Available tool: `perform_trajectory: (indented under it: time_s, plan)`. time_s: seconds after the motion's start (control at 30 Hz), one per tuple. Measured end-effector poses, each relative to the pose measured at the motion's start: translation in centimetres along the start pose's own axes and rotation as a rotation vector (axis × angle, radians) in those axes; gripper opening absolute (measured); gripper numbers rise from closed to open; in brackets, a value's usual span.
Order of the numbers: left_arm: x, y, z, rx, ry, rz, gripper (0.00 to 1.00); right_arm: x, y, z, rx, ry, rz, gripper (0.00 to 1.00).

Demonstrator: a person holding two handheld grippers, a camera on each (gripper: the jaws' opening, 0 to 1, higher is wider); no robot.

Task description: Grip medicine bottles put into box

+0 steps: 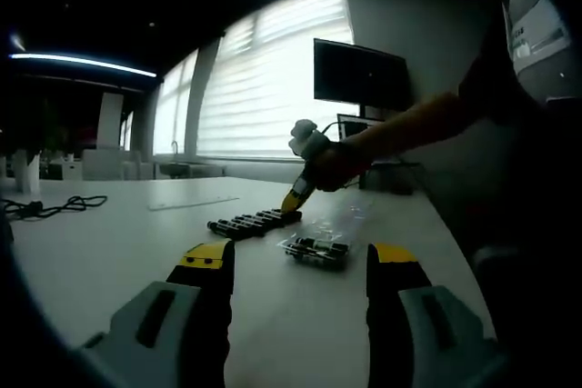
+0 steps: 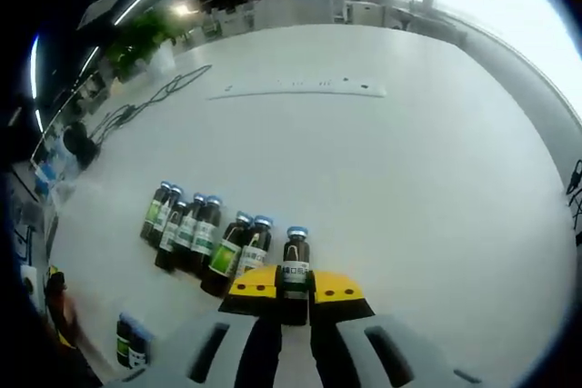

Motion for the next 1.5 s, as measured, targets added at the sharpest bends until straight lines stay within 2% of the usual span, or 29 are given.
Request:
perform_trajectory:
  time_s: [0.13,0.33,0.43,0.67,0.87,1.0,1.23,1.5]
  plan:
    - [0.0,0.0,0.0,0.000,0.000,-0.001,0.51,0.0,0.2,-0.4,-0.003,0.004,0.014,0.07]
    - [0.0,0.0,0.0,0.000,0.000,0.000,0.51,-0.2,-0.3,-1.6,0.044,-0.020,0.083,0.07]
    - [0.0,0.0,0.0,-0.001,0.000,0.002,0.51,-0.7,-0.5,-2.4,0.081,-0.060,0.156,0.06]
    - [0.1,0.0,0.0,-0.002,0.002,0.006,0.51,-2.8,0.0,-5.1,0.139,-0.155,0.247,0.06]
    - [0.2,0.1,0.0,-0.003,0.003,0.011,0.51,-5.9,1.5,-7.8,0.163,-0.272,0.313,0.06]
    - [0.2,0.1,-0.1,-0.004,0.003,0.014,0.51,-7.6,3.0,-9.2,0.165,-0.323,0.360,0.06]
    - [0.3,0.1,0.0,-0.005,0.005,0.015,0.51,-10.2,6.3,-9.3,0.114,-0.374,0.381,0.06]
    - [0.2,0.0,0.0,-0.004,0.005,0.014,0.51,-11.5,8.0,-8.2,0.075,-0.387,0.372,0.07]
Point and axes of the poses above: the point that each gripper's makers call its tool centre point, and the gripper's own axes: z roughly forward along the fingers, x roughly to its right, y roughly out of its underside, the point moved 4 cm from there along -z, roughly backward along the fingers, and after that the axes turned 3 degrees about -z, right-handed, at the moved point
